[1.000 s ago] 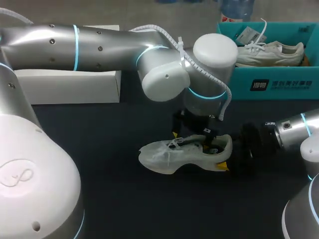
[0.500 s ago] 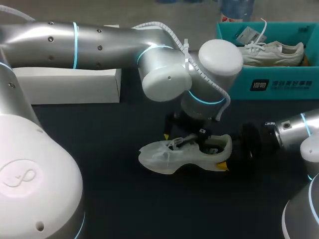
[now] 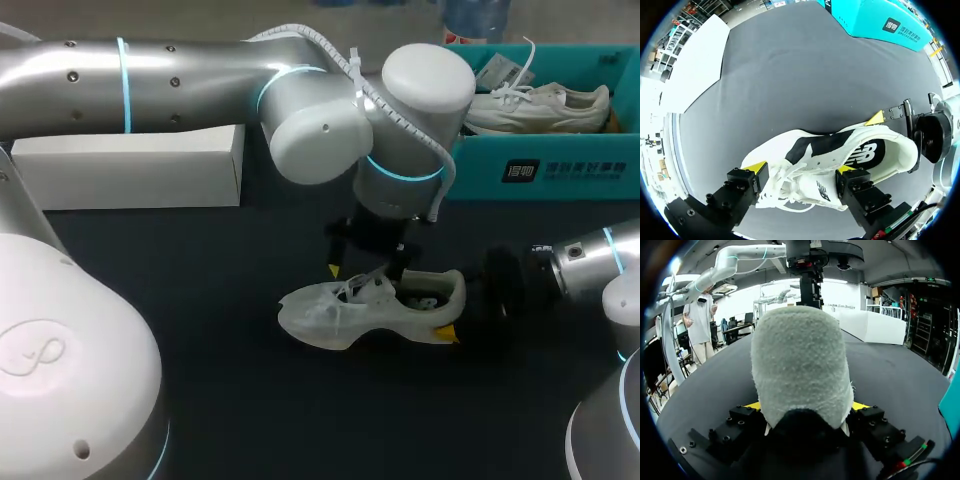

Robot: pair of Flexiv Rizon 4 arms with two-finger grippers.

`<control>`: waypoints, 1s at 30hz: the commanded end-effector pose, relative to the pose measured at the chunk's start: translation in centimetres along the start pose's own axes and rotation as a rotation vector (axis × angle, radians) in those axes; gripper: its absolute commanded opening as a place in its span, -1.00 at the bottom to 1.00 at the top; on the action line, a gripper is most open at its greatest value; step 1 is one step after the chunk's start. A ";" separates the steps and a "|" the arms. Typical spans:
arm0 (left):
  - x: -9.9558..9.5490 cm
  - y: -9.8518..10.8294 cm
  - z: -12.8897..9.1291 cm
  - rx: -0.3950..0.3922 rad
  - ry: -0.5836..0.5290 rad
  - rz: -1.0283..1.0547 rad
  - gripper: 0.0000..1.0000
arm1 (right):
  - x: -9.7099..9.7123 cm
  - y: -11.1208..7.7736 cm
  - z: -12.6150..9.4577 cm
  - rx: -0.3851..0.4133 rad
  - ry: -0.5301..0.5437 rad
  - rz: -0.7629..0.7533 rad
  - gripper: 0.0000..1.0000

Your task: Take the shoe out of the shoebox, open the shoe tongue, remove and reinsert the insole, then place the shoe into the shoebox

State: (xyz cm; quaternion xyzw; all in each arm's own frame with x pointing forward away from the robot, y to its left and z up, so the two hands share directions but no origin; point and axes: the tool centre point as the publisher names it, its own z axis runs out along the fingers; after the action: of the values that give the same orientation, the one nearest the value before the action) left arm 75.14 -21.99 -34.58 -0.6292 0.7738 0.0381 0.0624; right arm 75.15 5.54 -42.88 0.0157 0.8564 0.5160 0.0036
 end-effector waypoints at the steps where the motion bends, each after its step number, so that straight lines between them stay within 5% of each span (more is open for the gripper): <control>1: -0.5 0.5 -0.9 -0.007 0.028 -0.007 -0.08 | -0.1 -0.2 0.2 0.003 -0.002 0.000 -1.00; 5: -0.6 1.1 -1.5 -0.035 0.060 -0.007 -0.52 | -0.1 -0.2 0.2 0.003 -0.002 0.000 -1.00; 8: -0.5 1.6 -1.7 -0.043 0.071 -0.004 -0.66 | -0.1 -0.2 0.2 0.003 -0.002 0.000 -1.00; 10: -0.4 2.0 -1.7 -0.058 0.087 -0.002 -1.00 | -0.1 -0.2 0.2 0.003 -0.002 0.000 -1.00; 30: -4.3 2.6 -3.5 -0.198 0.310 0.005 -1.00 | -0.1 -0.2 0.2 0.003 -0.002 0.000 -1.00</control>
State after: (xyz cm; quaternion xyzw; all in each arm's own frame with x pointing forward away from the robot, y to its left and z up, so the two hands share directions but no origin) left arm 73.52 -19.17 -30.95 -0.6268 0.7726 0.0459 -0.0903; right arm 75.14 5.53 -42.88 0.0156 0.8565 0.5160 0.0036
